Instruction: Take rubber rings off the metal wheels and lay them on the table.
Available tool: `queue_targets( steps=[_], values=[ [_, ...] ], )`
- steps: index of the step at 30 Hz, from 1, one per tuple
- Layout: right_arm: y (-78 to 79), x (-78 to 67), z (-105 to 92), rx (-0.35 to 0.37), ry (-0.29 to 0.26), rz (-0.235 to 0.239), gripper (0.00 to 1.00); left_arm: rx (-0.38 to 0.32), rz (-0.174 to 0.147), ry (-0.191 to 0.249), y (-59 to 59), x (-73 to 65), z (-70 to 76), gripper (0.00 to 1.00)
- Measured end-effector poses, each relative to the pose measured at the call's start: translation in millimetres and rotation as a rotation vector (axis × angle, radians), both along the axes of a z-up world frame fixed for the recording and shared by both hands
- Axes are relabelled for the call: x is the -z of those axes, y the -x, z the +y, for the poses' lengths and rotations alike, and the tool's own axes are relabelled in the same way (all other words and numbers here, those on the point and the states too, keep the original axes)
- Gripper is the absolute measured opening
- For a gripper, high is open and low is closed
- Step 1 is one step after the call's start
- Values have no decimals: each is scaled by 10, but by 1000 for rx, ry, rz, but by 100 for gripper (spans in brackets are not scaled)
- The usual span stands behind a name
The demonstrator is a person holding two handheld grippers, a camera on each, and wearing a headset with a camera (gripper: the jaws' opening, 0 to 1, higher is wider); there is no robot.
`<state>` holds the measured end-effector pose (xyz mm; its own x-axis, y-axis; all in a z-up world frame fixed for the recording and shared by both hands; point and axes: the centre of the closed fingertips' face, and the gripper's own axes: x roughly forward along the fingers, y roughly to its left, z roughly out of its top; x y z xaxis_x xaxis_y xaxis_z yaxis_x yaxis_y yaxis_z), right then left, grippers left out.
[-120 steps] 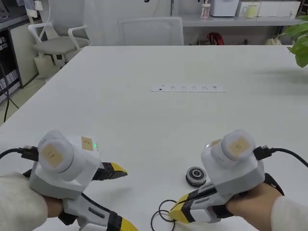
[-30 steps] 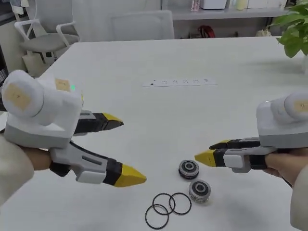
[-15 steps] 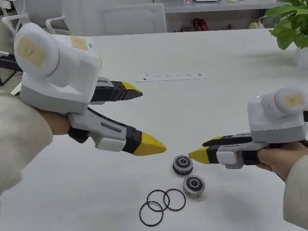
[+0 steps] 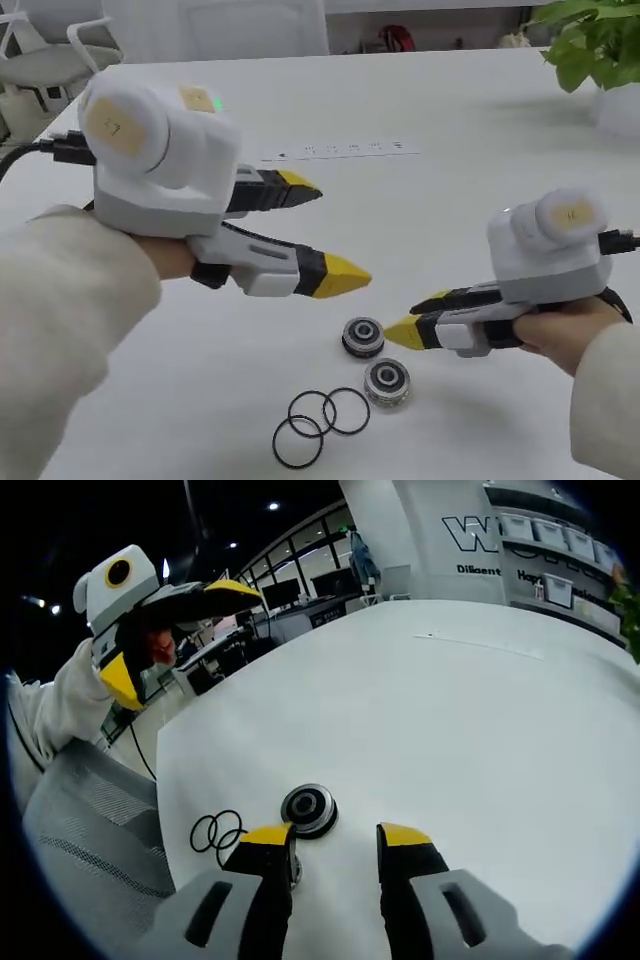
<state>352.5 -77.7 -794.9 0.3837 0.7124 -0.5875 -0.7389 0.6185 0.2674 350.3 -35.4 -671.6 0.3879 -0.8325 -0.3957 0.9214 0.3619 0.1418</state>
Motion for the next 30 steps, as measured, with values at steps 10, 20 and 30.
queue_targets(
  steps=[10, 20, 30],
  values=[
    [54, 87, 44, -44, 24, 8, 28, 19, 35, -77, -8, 449, -72, 54],
    [96, 124, 124, -89, 35, -9, 26, 70, 76, -164, 81, 942, -159, 41],
    [102, 117, 159, -94, 32, -15, 27, 38, 110, -127, 33, 1052, -197, 31]
  ],
)
